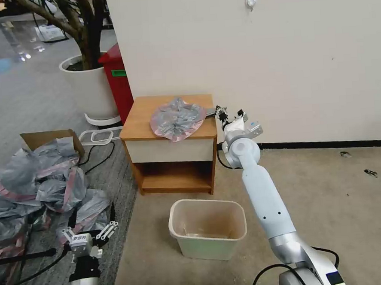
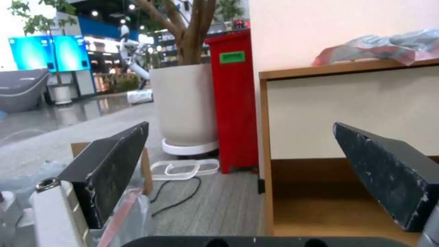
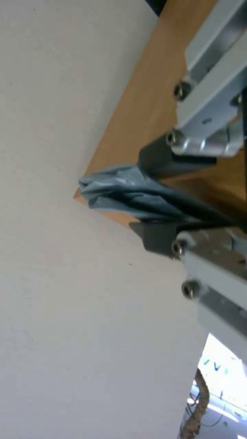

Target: Pick up the garbage bag from the table and place it over the trash can.

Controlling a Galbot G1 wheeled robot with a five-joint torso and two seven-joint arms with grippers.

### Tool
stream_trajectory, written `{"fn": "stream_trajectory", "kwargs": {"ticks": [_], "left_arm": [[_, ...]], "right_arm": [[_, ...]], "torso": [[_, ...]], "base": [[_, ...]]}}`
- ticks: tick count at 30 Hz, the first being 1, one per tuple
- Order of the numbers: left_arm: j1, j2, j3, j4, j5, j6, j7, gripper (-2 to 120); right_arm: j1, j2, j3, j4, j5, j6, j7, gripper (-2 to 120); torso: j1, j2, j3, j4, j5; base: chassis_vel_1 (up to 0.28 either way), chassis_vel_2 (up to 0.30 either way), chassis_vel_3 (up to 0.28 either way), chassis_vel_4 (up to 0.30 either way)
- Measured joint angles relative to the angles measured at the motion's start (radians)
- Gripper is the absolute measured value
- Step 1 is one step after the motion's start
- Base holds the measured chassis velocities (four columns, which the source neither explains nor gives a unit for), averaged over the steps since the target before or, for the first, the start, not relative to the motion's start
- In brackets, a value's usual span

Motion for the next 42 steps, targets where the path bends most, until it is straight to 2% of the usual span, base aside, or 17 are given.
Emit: {"fn": "stream_trajectory", "kwargs": {"ticks": [2,3,6,15,21,24,25,29,30,34,42], "left_arm": [[0.000,0.000,-0.001,0.000,0.000,0.000,-0.003,100],[0.000,0.000,-0.001,0.000,0.000,0.000,-0.003,100],[-0.003,0.001,0.001,0.004,0.008,-0.001,-0.014,100],[-0.007,0.000,0.005,0.011,0.020,-0.005,-0.018,100],[-0.014,0.001,0.006,0.016,0.020,-0.005,-0.020,100],[-0.017,0.001,0.009,0.020,0.021,-0.005,-0.020,100],[-0.017,0.001,0.009,0.020,0.021,-0.005,-0.020,100],[-0.019,0.001,0.011,0.022,0.023,-0.005,-0.022,100],[-0.019,0.001,0.011,0.022,0.023,-0.005,-0.022,100],[-0.019,0.002,0.006,0.026,0.022,-0.006,-0.025,100],[-0.021,-0.001,0.009,0.039,0.022,-0.011,-0.027,100]], "right_arm": [[-0.001,0.004,-0.001,0.000,-0.005,0.006,-0.002,10],[-0.001,0.004,-0.001,0.000,-0.005,0.006,-0.002,10],[-0.007,0.008,-0.004,0.011,-0.007,0.010,-0.002,0],[-0.031,-0.008,-0.029,0.077,-0.006,0.021,0.026,0],[-0.102,-0.049,-0.104,0.217,0.000,0.052,0.133,0],[-0.151,-0.070,-0.157,0.338,-0.007,0.062,0.220,0],[-0.151,-0.070,-0.157,0.338,-0.007,0.062,0.220,0],[-0.215,-0.103,-0.234,0.491,-0.040,0.063,0.366,0],[-0.215,-0.103,-0.234,0.491,-0.040,0.063,0.366,0],[-0.284,-0.158,-0.311,0.608,-0.074,0.051,0.491,0],[-0.428,-0.220,-0.374,0.712,-0.131,0.045,0.525,0]], "torso": [[0.000,0.000,0.000,0.0000,0.0000],[0.000,0.000,0.000,0.0000,0.0000],[0.000,0.000,0.000,0.0000,0.0000],[0.000,0.000,0.000,0.0000,-0.0001],[0.000,0.000,0.000,0.0001,0.0000],[0.000,0.000,0.000,-0.0001,0.0000],[0.000,0.000,0.000,-0.0001,0.0000],[0.000,0.000,0.000,0.0000,0.0000],[0.000,0.000,0.000,0.0000,0.0000],[0.000,0.000,0.000,0.0000,0.0000],[0.000,0.000,0.000,0.0001,0.0001]], "base": [[0.000,0.000,0.000,0.000],[0.000,0.000,0.000,0.000],[0.000,0.000,0.000,0.000],[0.000,0.000,0.000,0.000],[0.000,0.000,0.000,0.000],[0.000,0.000,0.000,0.000],[0.000,0.000,0.000,0.000],[0.000,0.000,0.000,0.000],[0.000,0.000,0.000,0.000],[0.000,0.000,0.000,0.000],[0.000,0.000,0.000,0.000]]}}
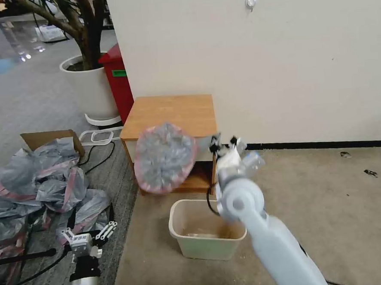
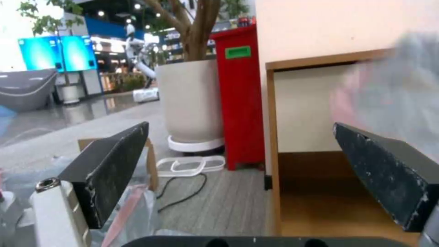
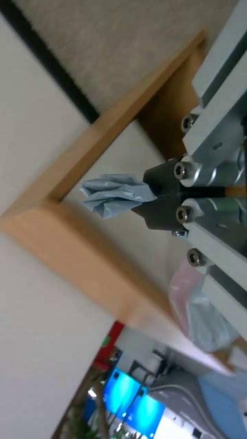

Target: Pick up the garbage bag from the table and place it over the trash can.

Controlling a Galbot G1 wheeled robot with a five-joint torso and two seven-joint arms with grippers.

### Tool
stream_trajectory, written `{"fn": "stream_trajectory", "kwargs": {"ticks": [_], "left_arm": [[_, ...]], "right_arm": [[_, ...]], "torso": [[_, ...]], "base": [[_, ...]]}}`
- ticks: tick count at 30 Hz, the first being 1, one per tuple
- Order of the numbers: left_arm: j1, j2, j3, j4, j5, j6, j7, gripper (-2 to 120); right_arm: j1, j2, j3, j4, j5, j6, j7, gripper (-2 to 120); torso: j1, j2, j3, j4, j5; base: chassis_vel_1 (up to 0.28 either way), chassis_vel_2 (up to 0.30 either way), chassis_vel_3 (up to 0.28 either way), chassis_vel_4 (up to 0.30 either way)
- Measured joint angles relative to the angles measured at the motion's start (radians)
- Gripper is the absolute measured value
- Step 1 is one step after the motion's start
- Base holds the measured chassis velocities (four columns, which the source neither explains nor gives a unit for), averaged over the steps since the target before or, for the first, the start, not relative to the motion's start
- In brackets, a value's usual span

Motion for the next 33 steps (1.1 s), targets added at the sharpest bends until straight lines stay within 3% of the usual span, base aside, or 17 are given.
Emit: {"fn": "stream_trajectory", "kwargs": {"ticks": [2,4,8,26,29,31,33], "left_arm": [[-0.002,-0.001,0.001,0.002,0.001,0.000,0.000,100],[-0.008,-0.002,0.005,0.004,0.002,0.000,0.000,100],[-0.012,0.000,0.008,0.007,0.003,0.000,-0.001,100],[-0.012,0.009,0.015,0.014,0.006,-0.005,-0.005,100],[-0.013,0.009,0.017,0.015,0.006,-0.005,-0.005,100],[-0.013,0.009,0.020,0.015,0.006,-0.006,-0.005,100],[-0.012,0.011,0.020,0.015,0.006,-0.006,-0.005,100]], "right_arm": [[-0.042,-0.005,-0.009,0.023,-0.018,0.000,0.002,0],[-0.175,-0.008,-0.036,0.086,-0.082,0.000,0.003,0],[-0.300,-0.001,-0.049,0.095,-0.162,0.010,-0.017,0],[-0.413,0.008,-0.032,0.066,-0.250,0.001,-0.024,0],[-0.418,0.009,-0.032,0.058,-0.258,-0.004,-0.016,9],[-0.427,0.010,-0.028,0.055,-0.265,-0.010,-0.006,22],[-0.430,0.010,-0.027,0.056,-0.267,-0.011,-0.005,24]], "torso": [[0.000,0.000,0.000,0.0000,-0.0001],[0.000,0.000,0.000,-0.0001,0.0000],[0.000,0.000,0.000,0.0000,-0.0001],[0.000,0.000,0.000,0.0000,-0.0001],[0.000,0.000,0.000,0.0000,-0.0001],[0.000,0.000,0.000,0.0000,-0.0001],[0.000,0.000,0.000,0.0000,-0.0001]], "base": [[0.000,0.000,0.000,0.000],[0.000,0.000,0.000,0.000],[0.000,0.000,0.000,0.000],[0.000,0.000,0.000,0.000],[0.000,0.000,0.000,0.000],[0.000,0.000,0.000,0.000],[0.000,0.000,0.000,0.000]]}}
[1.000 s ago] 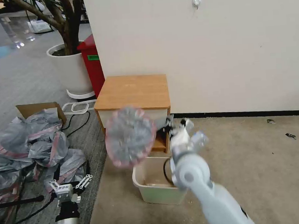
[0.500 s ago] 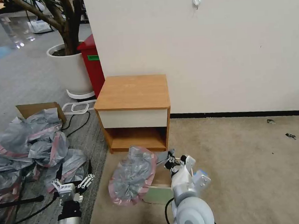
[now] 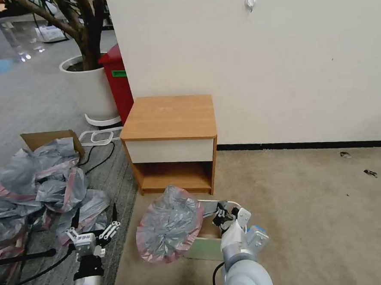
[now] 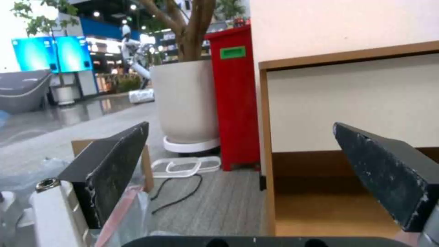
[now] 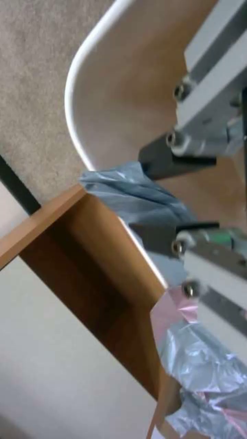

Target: Pick up the garbage bag from the table and place it over the trash can.

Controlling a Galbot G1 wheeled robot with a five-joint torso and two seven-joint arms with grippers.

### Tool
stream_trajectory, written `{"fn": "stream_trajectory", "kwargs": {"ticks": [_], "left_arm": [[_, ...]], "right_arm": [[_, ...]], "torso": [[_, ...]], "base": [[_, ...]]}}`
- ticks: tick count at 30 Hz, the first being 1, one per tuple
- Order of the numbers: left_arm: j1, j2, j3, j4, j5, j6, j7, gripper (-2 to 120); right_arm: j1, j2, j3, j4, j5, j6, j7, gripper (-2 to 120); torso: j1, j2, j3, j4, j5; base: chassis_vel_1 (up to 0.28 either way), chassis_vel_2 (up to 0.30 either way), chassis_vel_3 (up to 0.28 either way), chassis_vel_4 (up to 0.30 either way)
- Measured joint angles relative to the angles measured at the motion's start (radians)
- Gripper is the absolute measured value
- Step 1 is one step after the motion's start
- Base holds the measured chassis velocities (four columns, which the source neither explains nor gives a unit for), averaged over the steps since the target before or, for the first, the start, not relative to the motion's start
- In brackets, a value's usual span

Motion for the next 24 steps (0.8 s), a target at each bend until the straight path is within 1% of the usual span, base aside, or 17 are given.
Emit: {"fn": "stream_trajectory", "kwargs": {"ticks": [3,4,6,8,9,10,12,13,14,16,17,19,20,21,22,23,24], "left_arm": [[-0.003,0.009,0.001,0.002,0.000,0.000,0.000,100],[-0.003,0.009,0.001,0.002,0.000,0.000,0.000,100],[-0.003,0.012,0.006,0.002,0.000,0.000,0.000,100],[-0.003,0.014,0.008,0.002,-0.001,0.001,0.000,100],[-0.001,0.018,0.012,0.000,-0.001,0.003,0.003,100],[0.002,0.024,0.014,-0.004,-0.001,0.004,0.016,100],[0.008,0.030,0.012,-0.009,0.000,0.004,0.044,100],[0.008,0.030,0.012,-0.009,0.000,0.004,0.044,100],[0.013,0.035,0.006,-0.012,0.018,-0.002,0.067,100],[0.013,0.039,-0.005,-0.012,0.060,-0.026,0.093,100],[0.013,0.039,-0.005,-0.012,0.060,-0.026,0.093,100],[-0.001,0.046,-0.009,-0.004,0.119,-0.090,0.104,100],[-0.007,0.047,-0.008,-0.002,0.131,-0.112,0.104,100],[-0.019,0.052,-0.007,-0.001,0.156,-0.159,0.104,100],[-0.019,0.052,-0.007,-0.001,0.156,-0.159,0.104,100],[-0.026,0.060,-0.003,-0.013,0.182,-0.189,0.098,100],[-0.026,0.062,-0.003,-0.018,0.187,-0.192,0.096,100]], "right_arm": [[-0.008,0.001,0.003,0.000,-0.014,-0.002,0.007,40],[-0.008,0.001,0.003,0.000,-0.014,-0.002,0.007,40],[-0.016,0.001,0.002,0.002,-0.028,-0.005,0.013,50],[-0.018,0.000,0.001,0.003,-0.033,-0.007,0.016,52],[-0.023,0.000,-0.002,0.007,-0.044,-0.011,0.022,57],[-0.032,-0.001,-0.004,0.011,-0.061,-0.017,0.032,64],[-0.041,-0.002,-0.003,0.019,-0.077,-0.020,0.039,72],[-0.041,-0.002,-0.003,0.019,-0.077,-0.020,0.039,72],[-0.051,-0.005,-0.001,0.029,-0.084,-0.021,0.043,77],[-0.064,-0.006,0.004,0.044,-0.091,-0.022,0.047,85],[-0.064,-0.006,0.004,0.044,-0.091,-0.022,0.047,85],[-0.078,-0.009,0.008,0.061,-0.101,-0.023,0.048,96],[-0.080,-0.010,0.010,0.064,-0.105,-0.023,0.048,98],[-0.084,-0.010,0.013,0.068,-0.111,-0.023,0.047,99],[-0.084,-0.010,0.013,0.068,-0.111,-0.023,0.047,99],[-0.087,-0.009,0.019,0.071,-0.116,-0.022,0.045,100],[-0.087,-0.009,0.021,0.071,-0.118,-0.021,0.045,100]], "torso": [[0.000,0.000,0.000,0.0000,0.0000],[0.000,0.000,0.000,0.0000,0.0000],[0.000,0.000,0.000,0.0000,0.0000],[0.000,0.000,0.000,0.0000,0.0000],[0.000,0.000,0.000,0.0000,0.0000],[0.000,0.000,0.000,0.0000,0.0000],[0.000,0.000,0.000,0.0000,0.0000],[0.000,0.000,0.000,0.0000,0.0000],[0.000,0.000,0.000,0.0000,0.0000],[0.000,0.000,0.000,0.0001,0.0000],[0.000,0.000,0.000,0.0001,0.0000],[0.000,0.000,0.000,0.0000,0.0000],[0.000,0.000,0.000,0.0001,-0.0001],[0.000,0.000,0.000,-0.0001,-0.0001],[0.000,0.000,0.000,-0.0001,-0.0001],[0.000,0.000,0.000,0.0000,-0.0003],[0.000,0.000,0.000,0.0000,-0.0003]], "base": [[0.000,0.000,0.000,0.000],[0.000,0.000,0.000,0.000],[0.000,0.000,0.000,0.000],[0.000,0.000,0.000,0.000],[0.000,0.000,0.000,0.000],[0.000,0.000,0.000,0.000],[0.000,0.000,0.000,0.000],[0.000,0.000,0.000,0.000],[0.000,0.000,0.000,0.000],[0.000,0.000,0.000,0.000],[0.000,0.000,0.000,0.000],[0.000,0.000,0.000,0.000],[0.000,0.000,0.000,0.000],[0.000,0.000,0.000,0.000],[0.000,0.000,0.000,0.000],[0.000,0.000,0.000,0.000],[0.000,0.000,0.000,0.000]]}}
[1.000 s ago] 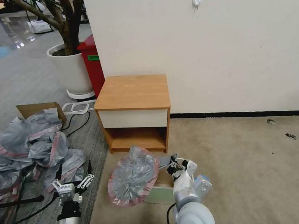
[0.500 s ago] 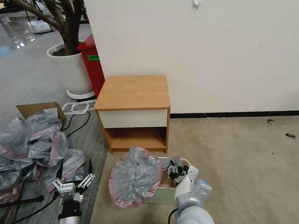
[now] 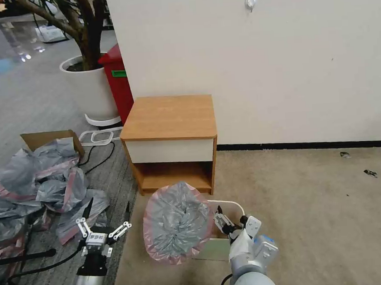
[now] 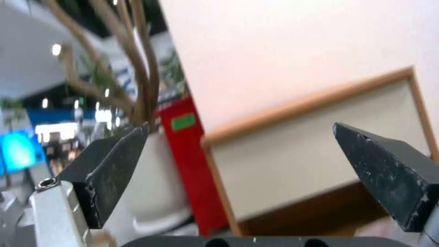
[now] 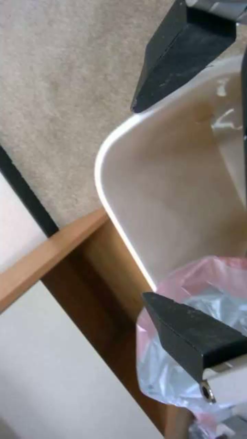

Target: Pick up the garbage bag from the table and place it over the trash can.

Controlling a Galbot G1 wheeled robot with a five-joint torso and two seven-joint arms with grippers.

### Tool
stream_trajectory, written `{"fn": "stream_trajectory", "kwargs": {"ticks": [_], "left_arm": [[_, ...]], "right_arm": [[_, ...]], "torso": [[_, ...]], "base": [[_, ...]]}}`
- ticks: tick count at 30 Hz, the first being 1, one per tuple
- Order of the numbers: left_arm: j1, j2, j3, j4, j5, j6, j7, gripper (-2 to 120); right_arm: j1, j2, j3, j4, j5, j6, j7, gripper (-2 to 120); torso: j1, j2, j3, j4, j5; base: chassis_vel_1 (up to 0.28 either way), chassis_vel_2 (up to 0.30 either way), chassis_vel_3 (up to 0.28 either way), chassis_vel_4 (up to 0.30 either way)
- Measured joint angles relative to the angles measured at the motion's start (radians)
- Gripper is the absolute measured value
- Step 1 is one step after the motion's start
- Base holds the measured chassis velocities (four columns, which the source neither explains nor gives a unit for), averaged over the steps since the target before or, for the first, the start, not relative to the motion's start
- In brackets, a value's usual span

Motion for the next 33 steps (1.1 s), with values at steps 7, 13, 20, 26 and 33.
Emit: {"fn": "stream_trajectory", "kwargs": {"ticks": [7,13,20,26,33], "left_arm": [[0.018,0.084,0.089,-0.145,0.062,0.232,-0.261,100],[-0.032,0.171,0.173,-0.322,-0.264,0.689,-0.284,100],[-0.080,0.213,0.176,-0.345,-0.651,0.978,-0.126,100],[-0.128,0.240,0.170,-0.352,-0.819,1.287,-0.127,100],[-0.229,0.232,0.175,-0.304,-0.913,1.400,-0.131,100]], "right_arm": [[0.007,0.008,0.021,0.004,-0.037,0.019,-0.027,100],[0.014,0.021,0.053,0.003,-0.051,0.043,-0.048,100],[-0.002,0.019,0.099,0.027,-0.070,0.062,-0.067,100],[-0.015,0.030,0.124,0.038,-0.085,0.075,-0.073,100],[-0.035,0.035,0.129,0.047,-0.105,0.086,-0.087,100]], "torso": [[0.000,0.000,0.000,0.0001,0.0002],[0.000,0.000,0.000,0.0000,0.0004],[0.000,0.000,0.000,0.0001,0.0002],[0.000,0.000,0.000,0.0001,0.0002],[0.000,0.000,0.000,0.0001,0.0003]], "base": [[0.000,0.000,0.000,0.000],[0.000,0.000,0.000,0.000],[0.000,0.000,0.000,0.000],[0.000,0.000,0.000,0.000],[0.000,0.000,0.000,0.000]]}}
